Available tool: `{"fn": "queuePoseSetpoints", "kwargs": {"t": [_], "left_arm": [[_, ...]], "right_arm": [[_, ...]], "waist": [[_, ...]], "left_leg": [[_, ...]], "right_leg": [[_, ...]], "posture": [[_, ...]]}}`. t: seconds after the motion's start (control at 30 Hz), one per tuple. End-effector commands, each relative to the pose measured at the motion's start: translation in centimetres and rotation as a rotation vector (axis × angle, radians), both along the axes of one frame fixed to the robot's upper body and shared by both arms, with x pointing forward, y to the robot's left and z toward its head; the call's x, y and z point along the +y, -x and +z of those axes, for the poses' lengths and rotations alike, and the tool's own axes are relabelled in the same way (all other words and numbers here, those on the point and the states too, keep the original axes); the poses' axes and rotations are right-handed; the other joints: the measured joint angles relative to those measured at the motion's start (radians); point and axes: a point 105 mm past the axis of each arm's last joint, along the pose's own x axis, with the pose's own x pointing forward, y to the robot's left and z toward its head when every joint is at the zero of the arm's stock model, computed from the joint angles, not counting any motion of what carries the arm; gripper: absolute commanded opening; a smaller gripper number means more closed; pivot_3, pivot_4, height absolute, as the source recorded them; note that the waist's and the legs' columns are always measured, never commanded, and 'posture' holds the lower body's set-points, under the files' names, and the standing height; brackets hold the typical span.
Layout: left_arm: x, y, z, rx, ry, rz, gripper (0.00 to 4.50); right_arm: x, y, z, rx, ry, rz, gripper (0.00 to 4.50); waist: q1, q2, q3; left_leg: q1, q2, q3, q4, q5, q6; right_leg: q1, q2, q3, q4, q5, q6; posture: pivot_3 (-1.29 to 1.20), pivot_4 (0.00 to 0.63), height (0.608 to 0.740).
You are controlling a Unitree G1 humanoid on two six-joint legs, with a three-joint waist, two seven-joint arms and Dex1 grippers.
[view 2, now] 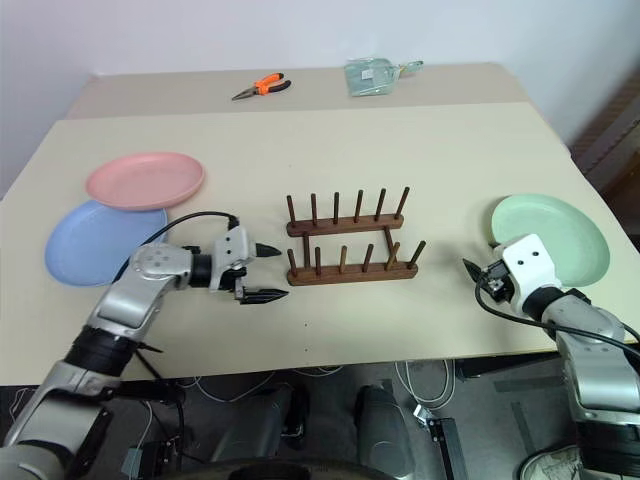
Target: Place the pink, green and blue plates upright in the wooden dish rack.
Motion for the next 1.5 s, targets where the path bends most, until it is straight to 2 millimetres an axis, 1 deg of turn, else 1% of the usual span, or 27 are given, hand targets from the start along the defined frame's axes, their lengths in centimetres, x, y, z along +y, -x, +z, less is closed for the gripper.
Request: {"fn": "queuePoseSetpoints", "kwargs": {"t": [0.03, 0.07, 0.1, 0.17, 0.23, 0.33, 0.43, 0.5, 0.57, 0.67, 0.77, 0.87, 0.9, 0.93, 1.0, 1.03, 1.07, 1.1, 1.13, 1.17, 1.2, 1.27, 1.33, 1.4, 1.43, 1.47, 1.5], "left_arm": [[-1.8, 3.5, 0.7, 0.100, 0.095, -0.079, 2.54], [-2.5, 4.0, 0.6, 0.110, 0.110, -0.087, 2.09], [-3.5, 4.4, 0.5, 0.114, 0.121, -0.096, 1.60], [-5.0, 4.4, 0.1, 0.097, 0.133, -0.082, 1.60], [-5.9, 3.9, -0.3, 0.076, 0.131, -0.041, 1.60], [-6.8, 2.4, -0.6, 0.024, 0.141, 0.056, 1.60], [-6.7, 0.5, -1.1, -0.020, 0.129, 0.175, 1.60], [-6.2, -1.2, -1.3, -0.060, 0.121, 0.278, 1.60], [-5.6, -2.8, -1.7, -0.071, 0.118, 0.361, 1.60], [-5.2, -4.1, -1.8, -0.096, 0.113, 0.404, 1.60], [-4.9, -4.9, -1.7, -0.095, 0.122, 0.430, 1.60], [-4.5, -4.7, -1.5, -0.101, 0.129, 0.414, 1.60], [-4.1, -4.4, -1.4, -0.095, 0.135, 0.413, 1.55], [-3.6, -4.2, -1.1, -0.083, 0.153, 0.418, 1.81], [-2.5, -3.7, 0.2, -0.060, 0.239, 0.436, 2.46], [-2.0, -3.6, 1.5, -0.054, 0.316, 0.454, 2.92], [-1.1, -3.7, 4.0, -0.060, 0.457, 0.484, 3.44], [-0.4, -3.6, 5.7, -0.065, 0.552, 0.499, 3.99], [0.5, -3.7, 7.6, -0.087, 0.644, 0.528, 4.48], [2.9, -4.7, 9.8, -0.164, 0.709, 0.639, 4.50], [5.2, -5.6, 11.3, -0.236, 0.736, 0.758, 4.50], [9.8, -7.3, 13.1, -0.360, 0.722, 1.033, 4.50], [13.8, -8.1, 13.6, -0.416, 0.683, 1.284, 4.50], [18.2, -7.8, 13.5, -0.418, 0.704, 1.560, 4.50], [20.0, -7.3, 13.0, -0.385, 0.737, 1.689, 4.50], [21.0, -7.0, 12.5, -0.341, 0.766, 1.765, 4.50], [21.4, -6.8, 12.1, -0.308, 0.782, 1.801, 4.50]], "right_arm": [[3.6, 1.8, 0.7, 0.061, -0.058, 0.195, 0.54], [4.3, 2.1, 0.6, 0.080, -0.081, 0.225, 0.03], [4.9, 2.3, 0.3, 0.102, -0.093, 0.250, 0.00], [5.9, 2.4, -0.4, 0.132, -0.088, 0.282, 0.00], [6.8, 2.1, -0.8, 0.135, -0.085, 0.301, 0.00], [7.7, 0.7, -1.2, 0.094, -0.057, 0.279, 0.00], [8.3, -0.6, -1.8, 0.081, -0.013, 0.258, 0.00], [8.4, -2.3, -2.2, 0.031, 0.043, 0.210, 0.00], [8.3, -4.1, -2.0, -0.017, 0.057, 0.140, 0.00], [8.9, -5.5, -1.5, -0.045, 0.026, 0.125, 0.00], [9.2, -6.1, -1.3, -0.057, 0.025, 0.131, 0.00], [9.9, -5.6, -1.1, -0.034, -0.007, 0.190, 0.00], [10.1, -5.2, -0.8, -0.024, -0.036, 0.216, 0.25], [10.5, -4.8, -0.5, -0.016, -0.060, 0.247, 0.53], [11.3, -3.8, 0.2, -0.004, -0.096, 0.313, 1.29], [11.7, -3.4, 0.5, 0.000, -0.109, 0.342, 1.82], [12.3, -2.9, 0.9, 0.006, -0.123, 0.374, 2.35], [12.7, -2.6, 1.1, 0.010, -0.132, 0.394, 2.92], [13.0, -2.4, 1.4, 0.012, -0.136, 0.410, 3.39], [13.4, -2.3, 1.8, 0.006, -0.151, 0.422, 3.94], [13.7, -2.3, 2.1, -0.002, -0.161, 0.431, 4.39], [14.2, -2.6, 2.5, -0.018, -0.167, 0.444, 4.39], [14.4, -2.9, 2.5, -0.024, -0.161, 0.445, 4.39], [14.8, -3.0, 2.2, 0.007, -0.193, 0.465, 4.45], [15.0, -2.9, 2.1, 0.024, -0.209, 0.481, 4.45], [15.1, -2.8, 2.1, 0.033, -0.220, 0.492, 4.45], [15.3, -2.8, 2.1, 0.037, -0.224, 0.498, 4.45]], "waist": [[0.003, 0.000, 0.000], [0.006, 0.000, 0.000], [0.010, 0.001, 0.000], [0.015, 0.001, 0.000], [0.014, 0.001, 0.000], [0.010, 0.001, 0.000], [0.012, 0.001, 0.000], [0.011, 0.001, 0.000], [0.010, 0.000, 0.000], [0.011, 0.001, 0.000], [0.011, 0.001, -0.001], [0.010, 0.001, -0.001], [0.009, 0.001, -0.001], [0.006, 0.001, -0.001], [0.003, 0.001, -0.001], [0.001, 0.001, 0.000], [0.001, 0.002, 0.000], [0.003, 0.001, 0.001], [0.005, 0.001, 0.001], [0.007, 0.001, 0.001], [0.012, 0.001, 0.001], [0.014, -0.001, 0.001], [0.012, -0.001, 0.001], [0.011, -0.001, 0.001], [0.010, -0.001, 0.001], [0.010, -0.001, 0.001], [0.010, -0.001, 0.001]], "left_leg": [[0.000, 0.000, 0.000, 0.000, 0.000, 0.000], [0.000, 0.000, 0.000, 0.000, 0.000, 0.000], [0.000, 0.000, 0.000, 0.001, 0.000, 0.000], [0.000, 0.000, -0.001, 0.004, -0.001, 0.001], [0.000, 0.000, -0.003, 0.007, -0.003, 0.001], [-0.001, 0.000, -0.003, 0.009, -0.004, 0.004], [-0.001, 0.000, -0.003, 0.009, -0.004, 0.004], [0.000, 0.000, -0.003, 0.010, -0.004, 0.004], [0.000, -0.001, -0.002, 0.011, -0.004, 0.004], [0.001, -0.001, -0.003, 0.011, -0.004, 0.004], [0.000, -0.001, -0.003, 0.011, -0.004, 0.004], [0.000, -0.001, -0.003, 0.011, -0.004, 0.004], [0.000, -0.001, -0.003, 0.011, -0.004, 0.004], [0.000, -0.001, -0.003, 0.011, -0.004, 0.004], [0.000, -0.001, -0.003, 0.010, -0.004, 0.004], [0.000, 0.000, -0.003, 0.010, -0.004, 0.003], [0.000, 0.000, -0.003, 0.010, -0.004, 0.003], [0.000, 0.000, -0.003, 0.010, -0.004, 0.003], [-0.001, 0.000, -0.003, 0.010, -0.004, 0.003], [-0.001, 0.000, -0.003, 0.011, -0.004, 0.003], [-0.001, 0.000, -0.003, 0.011, -0.005, 0.003], [-0.001, 0.000, -0.005, 0.012, -0.005, 0.003], [-0.001, -0.002, -0.005, 0.012, -0.004, 0.003], [0.000, -0.003, -0.004, 0.012, -0.005, 0.004], [-0.001, -0.003, -0.004, 0.012, -0.004, 0.003], [-0.001, -0.003, -0.004, 0.012, -0.003, 0.000], [-0.001, -0.003, -0.004, 0.012, -0.002, 0.000]], "right_leg": [[0.000, 0.000, 0.000, 0.000, 0.000, 0.000], [0.000, 0.000, 0.000, -0.001, -0.001, -0.001], [0.001, -0.001, 0.000, -0.001, -0.002, -0.002], [0.004, -0.001, -0.001, -0.003, -0.002, -0.003], [0.005, -0.001, -0.002, -0.004, -0.002, -0.003], [0.006, -0.001, -0.002, -0.005, -0.002, -0.003], [0.006, 0.000, -0.002, -0.004, -0.002, -0.002], [0.007, 0.000, -0.002, -0.004, -0.002, -0.002], [0.006, 0.000, -0.002, -0.003, -0.002, -0.002], [0.006, 0.001, -0.002, -0.003, -0.001, -0.001], [0.007, 0.001, -0.002, -0.002, 0.000, 0.002], [0.007, 0.001, -0.002, -0.002, 0.000, 0.002], [0.007, 0.001, -0.002, -0.002, 0.000, 0.002], [0.007, 0.001, -0.002, -0.002, 0.000, 0.002], [0.006, 0.001, -0.002, -0.002, 0.000, 0.002], [0.006, 0.001, -0.002, -0.002, 0.000, 0.002], [0.006, 0.001, -0.002, -0.001, 0.000, 0.002], [0.005, 0.000, -0.002, -0.001, 0.000, 0.002], [0.005, 0.000, -0.002, -0.001, 0.000, 0.002], [0.004, 0.000, -0.002, -0.002, 0.000, 0.001], [0.004, 0.000, -0.002, -0.002, 0.000, 0.001], [0.003, 0.001, -0.003, -0.002, 0.000, 0.002], [0.004, 0.001, -0.003, -0.002, 0.000, 0.002], [0.007, 0.002, -0.003, -0.002, 0.002, 0.005], [0.007, 0.004, -0.003, -0.002, 0.002, 0.006], [0.007, 0.004, -0.003, -0.002, 0.002, 0.006], [0.007, 0.004, -0.003, -0.002, 0.002, 0.007]], "posture": [[0.00, 0.150, 0.740], [0.00, 0.150, 0.740], [0.00, 0.150, 0.740], [0.00, 0.150, 0.740], [0.00, 0.150, 0.740], [0.00, 0.150, 0.740], [0.00, 0.150, 0.740], [0.00, 0.150, 0.740], [0.00, 0.150, 0.740], [0.00, 0.150, 0.740], [0.00, 0.150, 0.740], [0.00, 0.150, 0.740], [0.00, 0.150, 0.740], [0.00, 0.150, 0.740], [0.00, 0.150, 0.740], [0.00, 0.150, 0.740], [0.00, 0.150, 0.740], [0.00, 0.150, 0.740], [0.00, 0.150, 0.740], [0.00, 0.150, 0.740], [0.00, 0.150, 0.740], [0.00, 0.150, 0.740], [0.00, 0.150, 0.740], [0.00, 0.150, 0.740], [0.00, 0.150, 0.740], [0.00, 0.150, 0.740], [0.00, 0.150, 0.740]]}}
